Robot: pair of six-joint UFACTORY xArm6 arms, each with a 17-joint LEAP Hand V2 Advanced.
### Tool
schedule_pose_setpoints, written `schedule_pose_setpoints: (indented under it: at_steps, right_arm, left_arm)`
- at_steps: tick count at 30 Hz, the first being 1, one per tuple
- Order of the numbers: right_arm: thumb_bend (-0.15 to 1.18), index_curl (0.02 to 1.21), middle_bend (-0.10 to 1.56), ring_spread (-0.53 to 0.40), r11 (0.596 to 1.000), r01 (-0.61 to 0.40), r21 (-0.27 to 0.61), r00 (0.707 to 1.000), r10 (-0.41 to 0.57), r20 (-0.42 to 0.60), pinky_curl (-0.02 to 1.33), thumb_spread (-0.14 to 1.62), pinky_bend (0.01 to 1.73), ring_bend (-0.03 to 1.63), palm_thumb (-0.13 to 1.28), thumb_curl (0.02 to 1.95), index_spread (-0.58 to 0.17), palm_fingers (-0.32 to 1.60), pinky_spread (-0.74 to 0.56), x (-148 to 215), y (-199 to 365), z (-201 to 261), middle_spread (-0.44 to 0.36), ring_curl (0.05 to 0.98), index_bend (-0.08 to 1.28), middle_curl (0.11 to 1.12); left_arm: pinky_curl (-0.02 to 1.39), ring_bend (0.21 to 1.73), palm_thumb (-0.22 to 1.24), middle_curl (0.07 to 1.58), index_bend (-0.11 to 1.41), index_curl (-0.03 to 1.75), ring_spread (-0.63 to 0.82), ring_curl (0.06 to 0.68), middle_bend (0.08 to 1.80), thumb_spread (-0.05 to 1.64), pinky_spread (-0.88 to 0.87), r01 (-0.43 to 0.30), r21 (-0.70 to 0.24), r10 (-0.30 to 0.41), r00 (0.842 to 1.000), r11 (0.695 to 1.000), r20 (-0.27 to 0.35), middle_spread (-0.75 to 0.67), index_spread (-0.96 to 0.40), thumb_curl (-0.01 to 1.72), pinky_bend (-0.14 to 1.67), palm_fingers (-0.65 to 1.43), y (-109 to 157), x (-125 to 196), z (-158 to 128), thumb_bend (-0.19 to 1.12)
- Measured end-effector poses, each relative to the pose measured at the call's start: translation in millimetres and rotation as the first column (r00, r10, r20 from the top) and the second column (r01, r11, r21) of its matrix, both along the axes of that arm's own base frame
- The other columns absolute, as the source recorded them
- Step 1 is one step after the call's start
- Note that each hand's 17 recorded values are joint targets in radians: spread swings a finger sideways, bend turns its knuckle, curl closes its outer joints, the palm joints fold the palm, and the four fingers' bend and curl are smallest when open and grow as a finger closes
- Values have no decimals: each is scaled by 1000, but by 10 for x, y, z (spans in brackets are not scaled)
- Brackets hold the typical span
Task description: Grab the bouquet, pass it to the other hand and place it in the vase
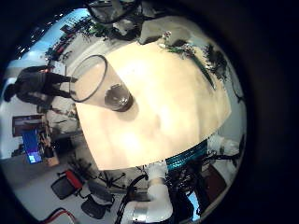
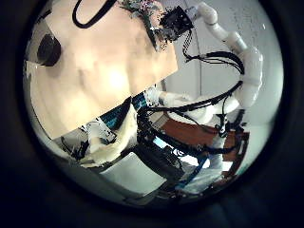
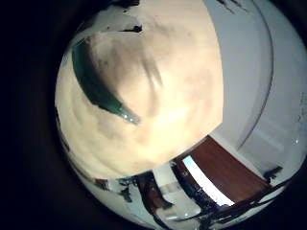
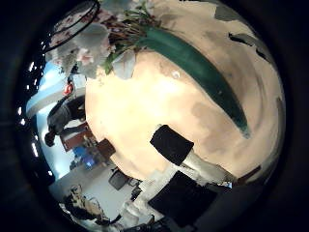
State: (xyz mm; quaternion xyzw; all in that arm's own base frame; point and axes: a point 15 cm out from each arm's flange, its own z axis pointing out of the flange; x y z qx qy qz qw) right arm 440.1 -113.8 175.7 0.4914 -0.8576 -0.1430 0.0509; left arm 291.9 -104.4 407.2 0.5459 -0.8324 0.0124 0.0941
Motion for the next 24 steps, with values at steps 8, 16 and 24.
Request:
schedule_pose_setpoints:
  at_steps: [8, 16, 24]
  right_arm:
    - [-25, 376, 569, -122, 1000, -3, -8, 999, 2, -46, -5, 1081, 902, 1054, 430, 361, -112, 348, 160, -226, 28, -115, -2, 248, 190, 450]
    - [-25, 392, 581, -124, 1000, -6, -20, 998, 5, -55, -5, 1081, 881, 1053, 430, 361, -114, 361, 163, -235, 29, -244, -5, 259, 191, 463]
    - [-22, 411, 606, -128, 1000, -10, -20, 998, 9, -59, -4, 1078, 860, 1040, 444, 363, -131, 388, 153, -235, 32, -260, -26, 263, 193, 480]
  left_arm:
    - [154, 495, 408, 327, 178, 356, 483, 197, 189, 1059, 527, 17, 0, -17, 1000, 1000, -4, 242, 13, 342, 432, 143, 15, 20, -21, -27]
    - [155, 494, 406, 326, 178, 356, 483, 198, 189, 1059, 527, 16, 14, -16, 1000, 1000, -8, 242, 13, 338, 431, 144, 59, -8, -24, -25]
    - [155, 493, 406, 326, 178, 356, 483, 200, 189, 1059, 527, 12, 14, -12, 1000, 1000, -9, 242, 13, 337, 431, 144, 82, -59, -5, -25]
